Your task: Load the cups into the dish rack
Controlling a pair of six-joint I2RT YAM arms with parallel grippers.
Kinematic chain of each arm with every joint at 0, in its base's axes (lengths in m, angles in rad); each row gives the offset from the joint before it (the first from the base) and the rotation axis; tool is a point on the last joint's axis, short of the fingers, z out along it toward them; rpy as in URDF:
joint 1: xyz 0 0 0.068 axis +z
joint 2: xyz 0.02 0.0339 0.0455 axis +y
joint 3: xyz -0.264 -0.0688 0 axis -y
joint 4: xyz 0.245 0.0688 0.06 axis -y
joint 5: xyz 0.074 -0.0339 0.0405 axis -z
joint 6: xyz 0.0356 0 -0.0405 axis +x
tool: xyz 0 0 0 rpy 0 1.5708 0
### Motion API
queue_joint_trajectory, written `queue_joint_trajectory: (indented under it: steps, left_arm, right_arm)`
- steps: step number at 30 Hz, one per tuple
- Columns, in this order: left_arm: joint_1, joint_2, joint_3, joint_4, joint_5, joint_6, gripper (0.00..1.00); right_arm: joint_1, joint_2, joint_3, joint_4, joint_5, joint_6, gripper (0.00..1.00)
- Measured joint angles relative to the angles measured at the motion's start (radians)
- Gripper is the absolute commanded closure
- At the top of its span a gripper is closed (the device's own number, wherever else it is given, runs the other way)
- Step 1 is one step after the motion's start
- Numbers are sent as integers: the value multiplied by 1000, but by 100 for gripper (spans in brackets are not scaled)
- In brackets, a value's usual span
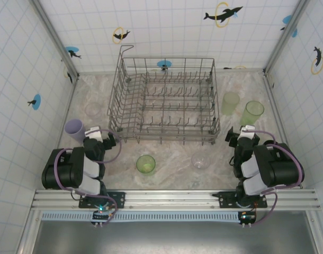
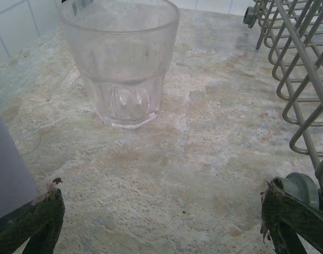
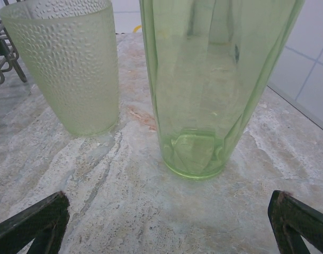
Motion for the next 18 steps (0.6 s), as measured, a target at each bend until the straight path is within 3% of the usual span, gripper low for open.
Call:
queue_joint_trajectory:
  steps: [12,18]
  left_arm:
    - [-42,-132,132,-242,-246,-44,2]
    - [-42,-195,174,-349,-276,-95,2]
  right_arm:
    - [39,-27,0,126,37,-32,1]
    - [32,-237,1,-102,105,-3,1]
